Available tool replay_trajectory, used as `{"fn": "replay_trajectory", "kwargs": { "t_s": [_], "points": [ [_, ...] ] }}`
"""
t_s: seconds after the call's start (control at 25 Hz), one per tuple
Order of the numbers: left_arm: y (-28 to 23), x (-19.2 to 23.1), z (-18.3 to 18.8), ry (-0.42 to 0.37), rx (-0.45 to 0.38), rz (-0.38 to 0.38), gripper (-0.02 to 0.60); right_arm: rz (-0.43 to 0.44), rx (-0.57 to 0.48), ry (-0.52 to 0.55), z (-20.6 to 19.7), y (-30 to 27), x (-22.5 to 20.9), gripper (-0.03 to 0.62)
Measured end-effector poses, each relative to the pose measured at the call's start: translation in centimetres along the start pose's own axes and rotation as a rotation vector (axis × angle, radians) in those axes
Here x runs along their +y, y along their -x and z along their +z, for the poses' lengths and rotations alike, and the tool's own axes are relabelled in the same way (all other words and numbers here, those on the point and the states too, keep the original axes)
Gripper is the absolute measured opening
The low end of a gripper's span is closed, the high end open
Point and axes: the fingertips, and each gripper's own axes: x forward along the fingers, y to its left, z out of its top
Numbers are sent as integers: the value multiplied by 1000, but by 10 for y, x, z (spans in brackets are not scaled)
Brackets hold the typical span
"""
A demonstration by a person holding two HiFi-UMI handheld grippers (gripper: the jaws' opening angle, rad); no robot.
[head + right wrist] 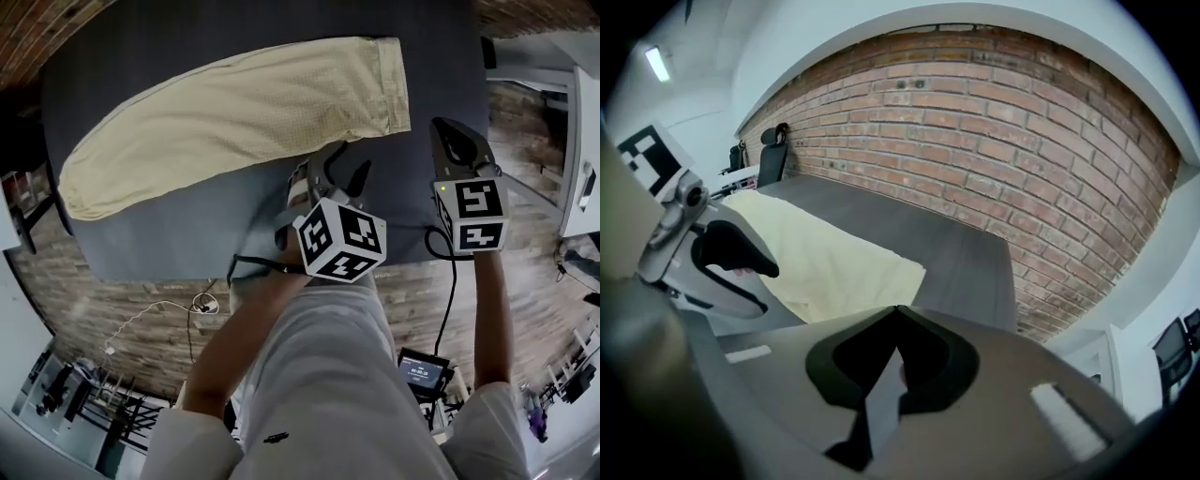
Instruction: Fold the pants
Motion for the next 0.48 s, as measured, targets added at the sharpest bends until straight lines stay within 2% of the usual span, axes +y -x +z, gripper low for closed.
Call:
{"fn": "replay_trajectory", "kwargs": {
  "t_s": [0.2,0.48],
  "points": [
    [-41,-34,19,8,9,-38,164,45,-1,49,4,-24,-28,8],
    [-94,-53,32,26,34,-25,164,121,9,113,7,-55,-45,39]
  ]
}}
